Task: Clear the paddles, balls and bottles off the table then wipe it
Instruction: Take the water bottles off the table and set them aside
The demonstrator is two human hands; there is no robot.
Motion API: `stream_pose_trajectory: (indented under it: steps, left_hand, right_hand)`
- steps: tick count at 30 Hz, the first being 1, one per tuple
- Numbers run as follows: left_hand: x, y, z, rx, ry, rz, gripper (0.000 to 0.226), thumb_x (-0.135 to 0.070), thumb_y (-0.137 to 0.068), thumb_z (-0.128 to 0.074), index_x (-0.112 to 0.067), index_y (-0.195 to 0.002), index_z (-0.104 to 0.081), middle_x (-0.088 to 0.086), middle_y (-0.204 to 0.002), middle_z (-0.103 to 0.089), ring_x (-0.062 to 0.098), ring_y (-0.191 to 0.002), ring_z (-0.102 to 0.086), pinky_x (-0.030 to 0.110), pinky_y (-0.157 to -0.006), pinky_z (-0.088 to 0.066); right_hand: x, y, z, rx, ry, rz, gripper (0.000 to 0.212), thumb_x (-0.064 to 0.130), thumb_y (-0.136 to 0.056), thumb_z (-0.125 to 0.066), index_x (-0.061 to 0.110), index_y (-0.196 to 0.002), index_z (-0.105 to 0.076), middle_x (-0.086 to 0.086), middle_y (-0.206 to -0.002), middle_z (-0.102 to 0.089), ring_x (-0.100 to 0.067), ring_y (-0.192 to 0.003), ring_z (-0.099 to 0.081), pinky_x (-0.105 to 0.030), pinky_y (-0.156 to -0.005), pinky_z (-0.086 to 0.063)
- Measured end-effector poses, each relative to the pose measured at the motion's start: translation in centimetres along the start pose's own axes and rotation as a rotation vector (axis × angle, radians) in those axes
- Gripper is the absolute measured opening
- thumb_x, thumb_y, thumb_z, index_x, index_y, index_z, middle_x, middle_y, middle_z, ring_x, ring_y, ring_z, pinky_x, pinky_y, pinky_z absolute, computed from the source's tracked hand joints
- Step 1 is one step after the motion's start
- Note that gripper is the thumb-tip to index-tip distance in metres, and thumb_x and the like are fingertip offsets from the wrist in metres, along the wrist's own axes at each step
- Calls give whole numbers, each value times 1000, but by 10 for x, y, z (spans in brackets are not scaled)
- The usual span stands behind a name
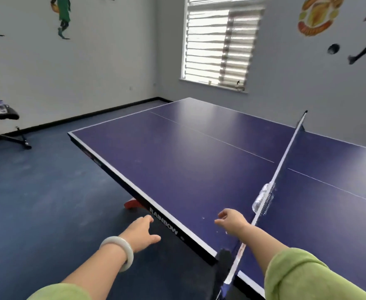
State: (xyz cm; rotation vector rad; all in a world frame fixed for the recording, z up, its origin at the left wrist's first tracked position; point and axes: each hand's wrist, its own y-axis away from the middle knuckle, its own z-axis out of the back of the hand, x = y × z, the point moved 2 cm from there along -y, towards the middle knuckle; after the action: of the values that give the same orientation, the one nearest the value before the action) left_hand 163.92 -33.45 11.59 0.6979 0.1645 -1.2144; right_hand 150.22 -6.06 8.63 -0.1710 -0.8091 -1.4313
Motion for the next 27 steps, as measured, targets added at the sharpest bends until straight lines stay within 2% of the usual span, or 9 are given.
stream_pose_trajectory:
  steps: [3, 6, 12, 15, 18, 20, 23, 27]
  left_hand:
    - [3, -57, 26, 59, -41, -66, 63, -39, -91, -64, -17, -143, -37, 0, -140, -45, 15, -128, -46, 26, -105, -38]
    - [-8, -104, 31, 145, -64, -123, 61, -37, -90, -66, -17, -140, -40, -1, -133, -49, 14, -121, -50, 25, -103, -40]
    - [-60, -194, 13, 277, -166, -264, 64, -41, -91, -64, -18, -144, -36, 0, -139, -45, 15, -123, -50, 27, -101, -43]
    - [-88, -236, 5, 315, -222, -303, 64, -41, -92, -63, -17, -144, -35, 2, -141, -44, 17, -127, -48, 28, -103, -41]
    - [-110, -280, -2, 338, -278, -314, 64, -43, -92, -62, -16, -144, -36, 1, -140, -43, 17, -128, -46, 28, -105, -40]
    - [-123, -307, -7, 356, -314, -306, 64, -44, -91, -62, -17, -143, -36, 0, -139, -41, 17, -128, -45, 30, -105, -40]
    - [-141, -345, -16, 325, -349, -305, 64, -46, -90, -61, -19, -143, -36, -2, -137, -39, 17, -127, -43, 34, -106, -40]
    - [-161, -388, -35, 252, -468, -323, 72, -54, -89, -59, -20, -146, -31, -1, -147, -29, 19, -136, -34, 34, -109, -35]
  right_hand:
    - [2, -19, 3, -49, -36, -106, 38, 29, -88, -69, 9, -119, -61, -6, -112, -63, -17, -91, -58, -33, -87, -53]
    - [-1, -28, 7, -78, -69, -199, 36, 28, -88, -69, 9, -117, -61, -3, -106, -61, -18, -93, -59, -33, -87, -54]
    - [-20, -66, 22, -129, -146, -336, 36, 30, -89, -68, 11, -118, -60, 1, -105, -60, -17, -89, -58, -30, -85, -52]
    - [-36, -100, 34, -165, -168, -383, 37, 30, -90, -66, 11, -121, -58, -1, -111, -60, -17, -90, -57, -30, -85, -51]
    - [-49, -137, 49, -206, -185, -431, 40, 30, -93, -63, 13, -129, -54, -3, -123, -59, -16, -99, -55, -25, -82, -43]
    - [-56, -157, 59, -236, -167, -482, 44, 31, -95, -60, 14, -133, -49, -3, -130, -54, -19, -111, -54, -26, -87, -43]
    - [-70, -183, 76, -350, -25, -549, 49, 36, -95, -58, 15, -138, -43, -4, -138, -46, -22, -124, -49, -30, -103, -39]
    - [-85, -209, 90, -429, 91, -657, 59, 40, -93, -59, 11, -139, -36, -6, -142, -41, -24, -128, -42, -32, -106, -35]
